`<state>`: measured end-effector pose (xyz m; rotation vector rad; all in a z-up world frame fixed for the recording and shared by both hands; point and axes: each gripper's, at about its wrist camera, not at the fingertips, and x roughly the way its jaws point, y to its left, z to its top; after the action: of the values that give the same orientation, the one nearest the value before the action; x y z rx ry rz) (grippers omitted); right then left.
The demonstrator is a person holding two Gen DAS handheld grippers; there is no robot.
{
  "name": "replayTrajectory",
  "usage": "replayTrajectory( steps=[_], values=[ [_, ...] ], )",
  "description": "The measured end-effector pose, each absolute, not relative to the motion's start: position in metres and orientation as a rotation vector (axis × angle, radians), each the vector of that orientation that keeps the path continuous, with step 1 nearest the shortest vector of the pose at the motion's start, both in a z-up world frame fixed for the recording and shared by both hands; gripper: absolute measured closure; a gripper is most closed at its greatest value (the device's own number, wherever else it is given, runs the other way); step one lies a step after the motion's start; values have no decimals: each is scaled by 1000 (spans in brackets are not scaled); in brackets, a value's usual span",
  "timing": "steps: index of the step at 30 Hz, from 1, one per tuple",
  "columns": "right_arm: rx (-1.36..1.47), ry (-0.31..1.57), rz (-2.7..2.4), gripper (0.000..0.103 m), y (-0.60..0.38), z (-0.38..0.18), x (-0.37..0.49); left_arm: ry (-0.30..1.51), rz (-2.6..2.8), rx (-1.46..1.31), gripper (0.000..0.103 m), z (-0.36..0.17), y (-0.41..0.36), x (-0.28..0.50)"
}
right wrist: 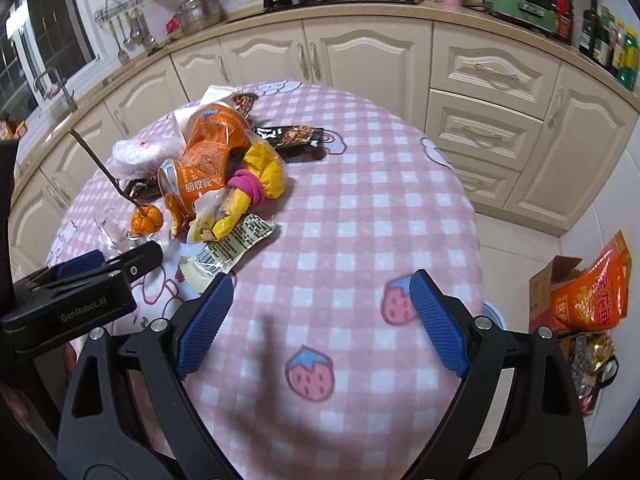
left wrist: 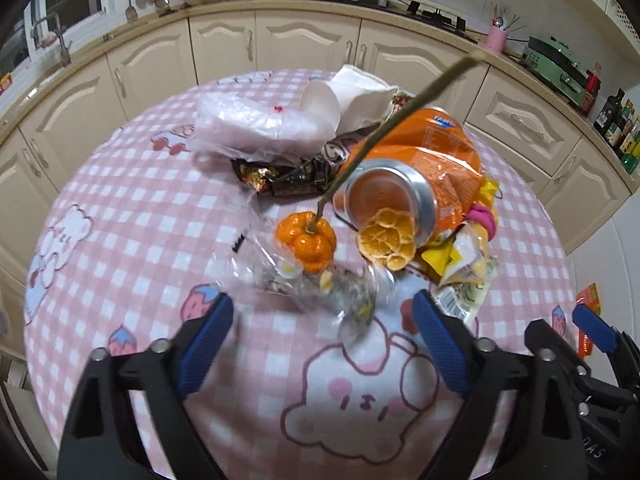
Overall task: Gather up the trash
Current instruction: 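Grasp the clear plastic bag with the left gripper while the right gripper grasps the white wrapper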
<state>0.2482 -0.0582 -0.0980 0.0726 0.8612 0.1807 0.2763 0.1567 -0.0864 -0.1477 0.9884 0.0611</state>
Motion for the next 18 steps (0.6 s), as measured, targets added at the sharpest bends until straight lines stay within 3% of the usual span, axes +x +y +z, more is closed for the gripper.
replayTrajectory(
  steps=[4,6,17,18],
  values=[
    [55,879,191,15,-48,-102,258,992,46,-162,60,-90,164,279],
    [45,884,202,15,-42,-103,262,988,36,-184,67,-91,168,277],
    [-94,886,240,15,9,-118,285,963,45,-230,72,-88,189,262],
    [-99,881,241,25,11,-118,284,962,46,-226,72,-88,188,260]
  ],
)
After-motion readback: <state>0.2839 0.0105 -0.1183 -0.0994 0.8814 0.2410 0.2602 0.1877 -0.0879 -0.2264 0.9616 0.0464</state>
